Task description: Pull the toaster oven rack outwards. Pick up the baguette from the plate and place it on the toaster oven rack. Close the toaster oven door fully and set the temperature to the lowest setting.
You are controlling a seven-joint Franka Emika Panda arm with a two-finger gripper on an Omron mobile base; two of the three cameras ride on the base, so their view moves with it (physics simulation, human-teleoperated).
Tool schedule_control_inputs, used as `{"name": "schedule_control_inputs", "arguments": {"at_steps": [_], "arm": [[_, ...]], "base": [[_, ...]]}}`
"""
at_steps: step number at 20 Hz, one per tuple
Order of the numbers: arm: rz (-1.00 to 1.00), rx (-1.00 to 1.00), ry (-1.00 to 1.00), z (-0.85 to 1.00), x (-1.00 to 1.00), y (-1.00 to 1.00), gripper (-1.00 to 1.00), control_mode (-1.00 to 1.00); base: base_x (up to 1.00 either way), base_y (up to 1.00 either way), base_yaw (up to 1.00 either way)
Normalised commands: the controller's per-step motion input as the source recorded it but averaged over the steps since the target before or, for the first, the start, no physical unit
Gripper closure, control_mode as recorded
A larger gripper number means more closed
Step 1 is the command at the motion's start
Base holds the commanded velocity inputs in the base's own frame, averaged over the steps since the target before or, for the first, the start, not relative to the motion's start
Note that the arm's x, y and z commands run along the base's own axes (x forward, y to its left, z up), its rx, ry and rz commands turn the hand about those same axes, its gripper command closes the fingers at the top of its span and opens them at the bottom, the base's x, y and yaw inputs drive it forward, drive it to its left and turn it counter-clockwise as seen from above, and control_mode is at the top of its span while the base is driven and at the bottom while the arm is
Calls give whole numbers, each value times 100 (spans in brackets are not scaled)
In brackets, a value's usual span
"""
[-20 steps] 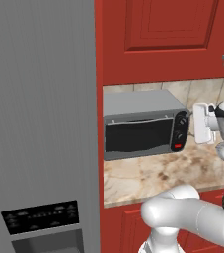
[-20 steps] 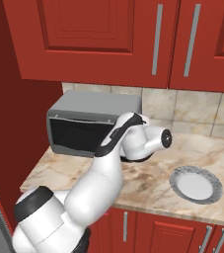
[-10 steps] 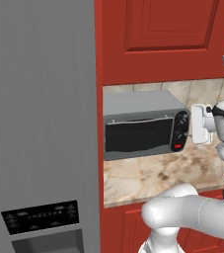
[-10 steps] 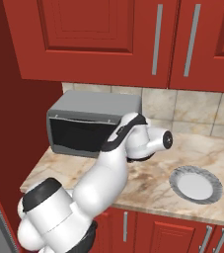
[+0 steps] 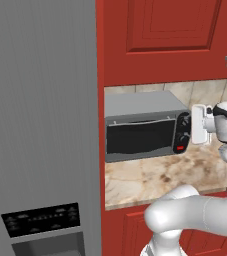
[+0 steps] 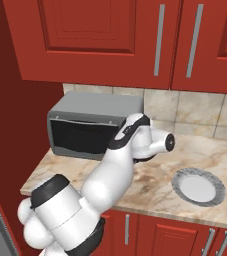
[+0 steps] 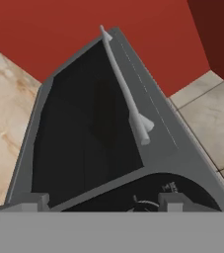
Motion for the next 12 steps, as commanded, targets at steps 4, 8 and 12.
{"name": "schedule_control_inputs", "arguments": {"at_steps": [4,8,12], "arm": [[0,5,-7,0,13,-9,-100,-100],[0,4,-8,-5,5,-10,-100,-100],[0,5,-10,-3,0,-12,-100,-100]], "base": [[0,0,0],[0,0,0],[0,0,0]]}}
